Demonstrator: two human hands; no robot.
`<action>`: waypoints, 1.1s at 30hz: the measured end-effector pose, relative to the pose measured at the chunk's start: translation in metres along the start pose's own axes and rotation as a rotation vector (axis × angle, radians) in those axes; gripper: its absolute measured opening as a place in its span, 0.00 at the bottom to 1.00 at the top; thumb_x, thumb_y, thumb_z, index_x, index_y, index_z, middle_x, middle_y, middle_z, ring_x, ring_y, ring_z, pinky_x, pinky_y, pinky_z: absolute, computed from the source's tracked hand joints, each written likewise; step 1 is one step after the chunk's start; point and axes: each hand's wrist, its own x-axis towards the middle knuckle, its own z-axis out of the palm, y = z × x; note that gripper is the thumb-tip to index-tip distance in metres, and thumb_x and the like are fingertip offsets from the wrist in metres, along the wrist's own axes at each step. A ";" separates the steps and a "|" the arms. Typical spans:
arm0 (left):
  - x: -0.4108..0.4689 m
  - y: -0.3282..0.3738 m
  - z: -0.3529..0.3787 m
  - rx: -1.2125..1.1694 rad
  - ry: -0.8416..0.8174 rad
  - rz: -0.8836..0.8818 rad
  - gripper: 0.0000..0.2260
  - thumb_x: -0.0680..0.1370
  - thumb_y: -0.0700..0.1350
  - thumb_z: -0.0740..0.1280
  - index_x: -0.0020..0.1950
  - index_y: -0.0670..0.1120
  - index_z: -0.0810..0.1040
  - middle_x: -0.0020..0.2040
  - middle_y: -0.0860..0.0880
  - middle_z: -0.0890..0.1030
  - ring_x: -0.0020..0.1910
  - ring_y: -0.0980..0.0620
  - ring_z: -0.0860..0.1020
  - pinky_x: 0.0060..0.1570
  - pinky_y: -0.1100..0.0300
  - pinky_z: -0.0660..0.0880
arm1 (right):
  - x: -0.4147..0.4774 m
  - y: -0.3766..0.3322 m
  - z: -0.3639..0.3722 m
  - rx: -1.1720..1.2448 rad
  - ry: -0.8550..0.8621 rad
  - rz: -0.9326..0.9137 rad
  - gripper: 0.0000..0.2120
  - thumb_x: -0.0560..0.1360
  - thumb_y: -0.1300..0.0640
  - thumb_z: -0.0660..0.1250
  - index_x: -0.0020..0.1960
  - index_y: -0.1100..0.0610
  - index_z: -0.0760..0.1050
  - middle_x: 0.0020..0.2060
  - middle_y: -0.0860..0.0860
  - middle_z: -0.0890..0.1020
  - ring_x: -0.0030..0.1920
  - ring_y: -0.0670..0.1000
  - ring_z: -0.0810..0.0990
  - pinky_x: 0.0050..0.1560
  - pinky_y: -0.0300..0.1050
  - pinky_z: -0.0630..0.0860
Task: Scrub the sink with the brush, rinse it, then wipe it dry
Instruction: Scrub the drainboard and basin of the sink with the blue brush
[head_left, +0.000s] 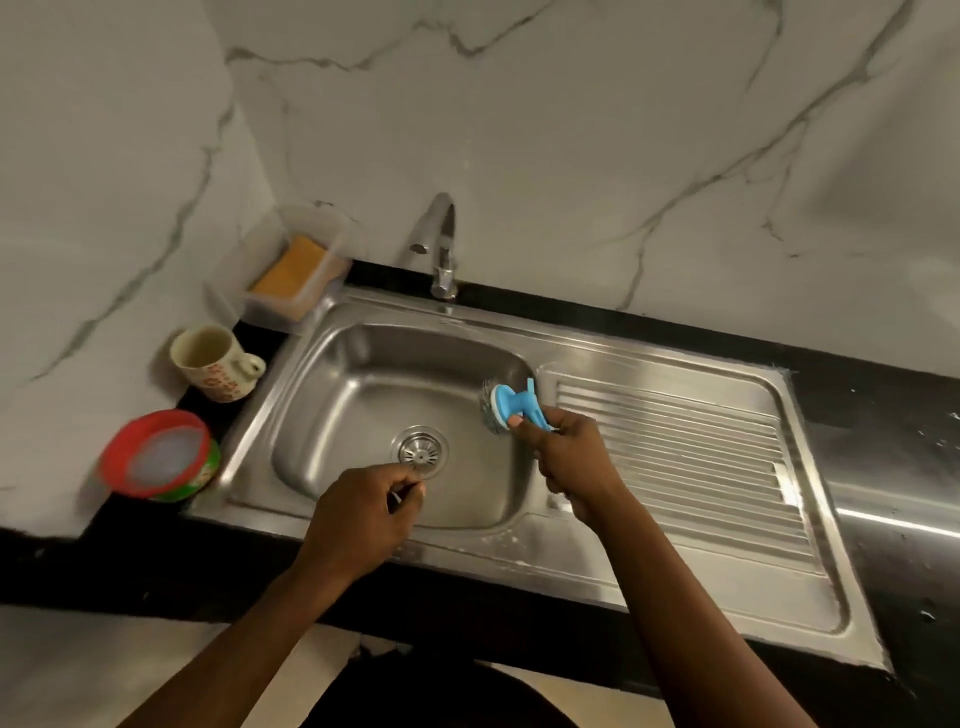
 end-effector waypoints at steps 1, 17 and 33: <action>-0.001 -0.008 -0.007 -0.014 0.009 -0.009 0.04 0.78 0.53 0.71 0.43 0.56 0.82 0.36 0.62 0.82 0.36 0.60 0.81 0.36 0.60 0.78 | 0.001 -0.008 0.014 -0.007 -0.029 -0.017 0.09 0.78 0.49 0.75 0.54 0.53 0.86 0.29 0.50 0.70 0.25 0.45 0.64 0.25 0.40 0.62; -0.052 -0.135 -0.106 -0.063 0.157 -0.281 0.07 0.80 0.50 0.70 0.42 0.53 0.81 0.36 0.58 0.82 0.39 0.59 0.81 0.42 0.58 0.80 | 0.016 -0.056 0.276 -0.477 -0.439 -0.375 0.14 0.77 0.47 0.74 0.63 0.45 0.85 0.34 0.40 0.82 0.29 0.40 0.75 0.35 0.33 0.69; -0.072 -0.187 -0.131 -0.125 0.176 -0.405 0.09 0.80 0.55 0.67 0.45 0.54 0.83 0.39 0.59 0.83 0.41 0.61 0.82 0.46 0.53 0.83 | 0.033 -0.027 0.402 -1.256 -0.579 -0.618 0.26 0.81 0.48 0.67 0.78 0.43 0.68 0.57 0.52 0.81 0.52 0.55 0.83 0.42 0.46 0.74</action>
